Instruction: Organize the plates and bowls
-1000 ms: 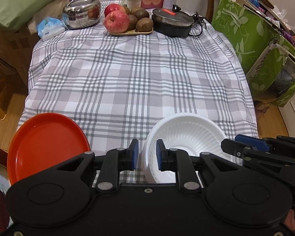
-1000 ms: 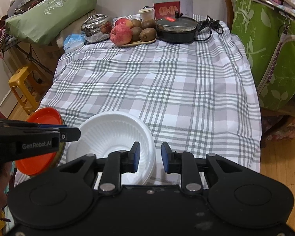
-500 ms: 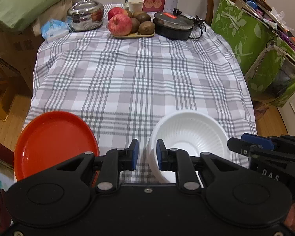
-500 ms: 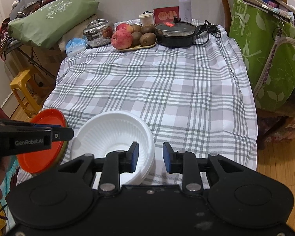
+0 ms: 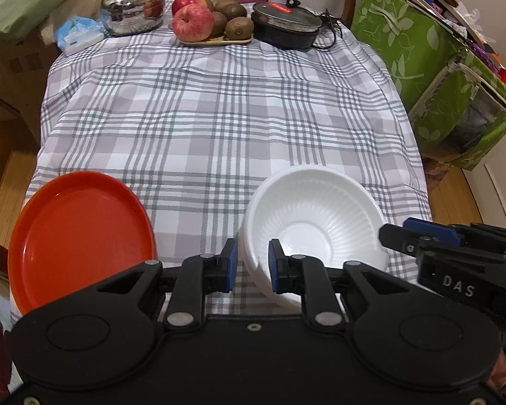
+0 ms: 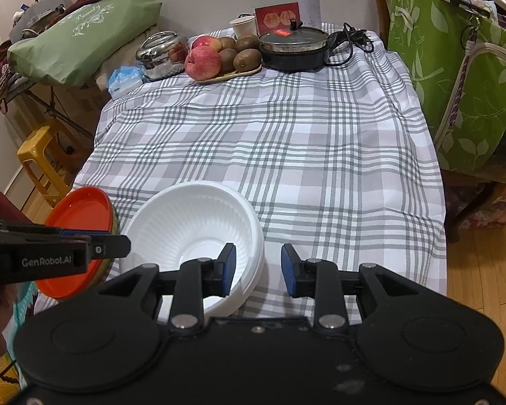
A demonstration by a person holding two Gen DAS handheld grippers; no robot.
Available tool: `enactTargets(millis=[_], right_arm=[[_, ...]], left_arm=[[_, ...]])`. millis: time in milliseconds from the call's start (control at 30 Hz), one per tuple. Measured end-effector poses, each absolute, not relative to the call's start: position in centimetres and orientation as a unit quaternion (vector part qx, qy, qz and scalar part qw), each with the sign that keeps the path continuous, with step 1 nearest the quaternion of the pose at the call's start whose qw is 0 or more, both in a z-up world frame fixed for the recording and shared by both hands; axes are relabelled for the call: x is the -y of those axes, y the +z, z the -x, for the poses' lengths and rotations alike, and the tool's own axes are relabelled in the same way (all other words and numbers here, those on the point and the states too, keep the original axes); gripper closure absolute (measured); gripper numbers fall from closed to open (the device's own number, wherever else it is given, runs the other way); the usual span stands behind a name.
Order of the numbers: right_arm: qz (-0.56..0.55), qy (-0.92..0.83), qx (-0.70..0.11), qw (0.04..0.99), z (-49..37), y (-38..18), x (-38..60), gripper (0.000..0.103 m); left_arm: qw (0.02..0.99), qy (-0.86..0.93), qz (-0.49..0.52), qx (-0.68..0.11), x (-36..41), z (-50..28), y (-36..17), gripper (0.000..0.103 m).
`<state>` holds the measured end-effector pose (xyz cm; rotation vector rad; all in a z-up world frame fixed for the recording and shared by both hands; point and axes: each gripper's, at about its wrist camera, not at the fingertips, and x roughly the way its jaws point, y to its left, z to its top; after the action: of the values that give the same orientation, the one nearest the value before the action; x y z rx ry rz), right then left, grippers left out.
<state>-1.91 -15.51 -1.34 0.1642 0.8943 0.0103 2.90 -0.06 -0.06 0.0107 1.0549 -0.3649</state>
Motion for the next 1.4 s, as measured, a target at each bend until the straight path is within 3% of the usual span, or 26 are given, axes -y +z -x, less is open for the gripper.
enactTargets(millis=[233, 600, 667, 800, 1400], right_arm=[[-0.085, 0.000, -0.443, 0.893, 0.9, -2.1, 15.5, 0.065], [-0.094, 0.002, -0.454, 0.886, -0.5, -3.3, 15.5, 0.064], [-0.090, 0.001, -0.463, 0.882, -0.9, -3.6, 15.4, 0.067], [-0.107, 0.006, -0.491, 0.864, -1.7, -4.4, 15.6, 0.084], [-0.097, 0.006, -0.502, 0.859, -2.5, -4.8, 15.1, 0.085]], left_arm=[[0.844, -0.171, -0.018, -0.508, 0.7, -3.3, -0.7, 0.077], [0.831, -0.169, -0.017, -0.530, 0.9, -4.9, -2.3, 0.077], [0.830, -0.168, -0.021, -0.532, 1.2, -5.1, -2.6, 0.077], [0.826, -0.169, -0.019, -0.538, 1.4, -5.6, -3.1, 0.077], [0.816, -0.171, -0.022, -0.552, 1.9, -6.5, -4.4, 0.075]])
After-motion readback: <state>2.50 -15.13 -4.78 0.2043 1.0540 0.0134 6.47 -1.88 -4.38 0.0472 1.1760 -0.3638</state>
